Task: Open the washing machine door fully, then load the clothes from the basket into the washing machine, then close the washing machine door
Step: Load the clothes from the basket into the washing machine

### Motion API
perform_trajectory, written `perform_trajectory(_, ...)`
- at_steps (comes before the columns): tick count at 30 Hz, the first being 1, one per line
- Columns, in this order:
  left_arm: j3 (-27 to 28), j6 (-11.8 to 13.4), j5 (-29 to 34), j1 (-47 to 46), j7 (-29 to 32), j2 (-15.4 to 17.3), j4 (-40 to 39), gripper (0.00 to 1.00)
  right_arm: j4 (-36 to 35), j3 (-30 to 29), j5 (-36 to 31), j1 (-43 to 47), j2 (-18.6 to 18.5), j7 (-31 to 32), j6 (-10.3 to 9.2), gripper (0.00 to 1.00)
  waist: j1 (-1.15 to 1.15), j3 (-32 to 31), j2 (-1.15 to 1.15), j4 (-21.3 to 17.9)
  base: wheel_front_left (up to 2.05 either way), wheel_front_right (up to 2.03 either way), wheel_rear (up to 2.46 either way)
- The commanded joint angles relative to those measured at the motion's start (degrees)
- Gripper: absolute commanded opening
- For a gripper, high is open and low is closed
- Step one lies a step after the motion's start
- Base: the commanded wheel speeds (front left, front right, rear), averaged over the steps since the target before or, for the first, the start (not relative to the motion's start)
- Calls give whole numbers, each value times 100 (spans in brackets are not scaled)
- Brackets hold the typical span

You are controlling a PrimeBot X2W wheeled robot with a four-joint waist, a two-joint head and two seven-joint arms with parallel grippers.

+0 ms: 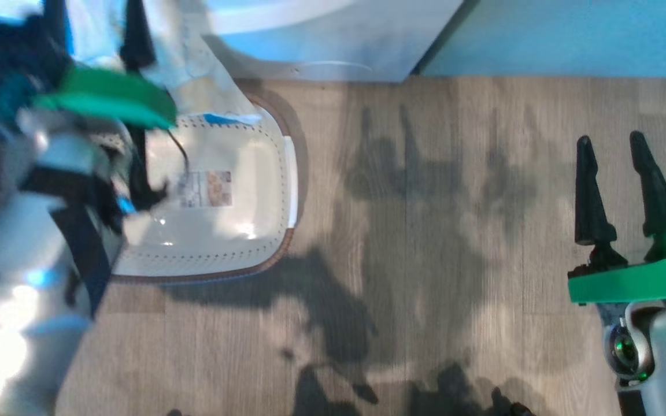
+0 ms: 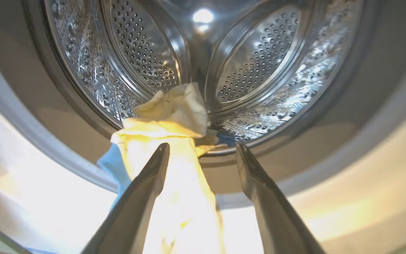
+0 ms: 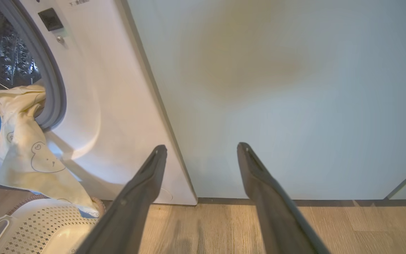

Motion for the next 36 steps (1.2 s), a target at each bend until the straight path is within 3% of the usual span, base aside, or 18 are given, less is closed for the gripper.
perform_trajectory(1,135,141,63,249,24,222,-478,100,-119,74,-72,162,-30,-37,-16,100,1,-224,0,140,0,0,0)
perform_trajectory(8,-13,765,237,1512,118,218,-1479,100,-9,100,-252,263,-30,-37,-16,100,1,-669,0,292,0,0,0)
perform_trajectory(13,-151,979,257,2117,108,131,-1798,100,81,41,-390,368,-30,-37,-16,100,1,-975,0,424,0,0,0)
perform_trajectory(23,-233,1152,179,2875,-26,64,-1878,100,162,21,-520,594,-31,78,-16,100,1,-1537,0,519,0,0,0)
perform_trajectory(36,-264,1161,21,3245,-58,51,-1749,100,66,16,-465,890,-31,204,-16,100,1,-1867,0,500,0,0,0)
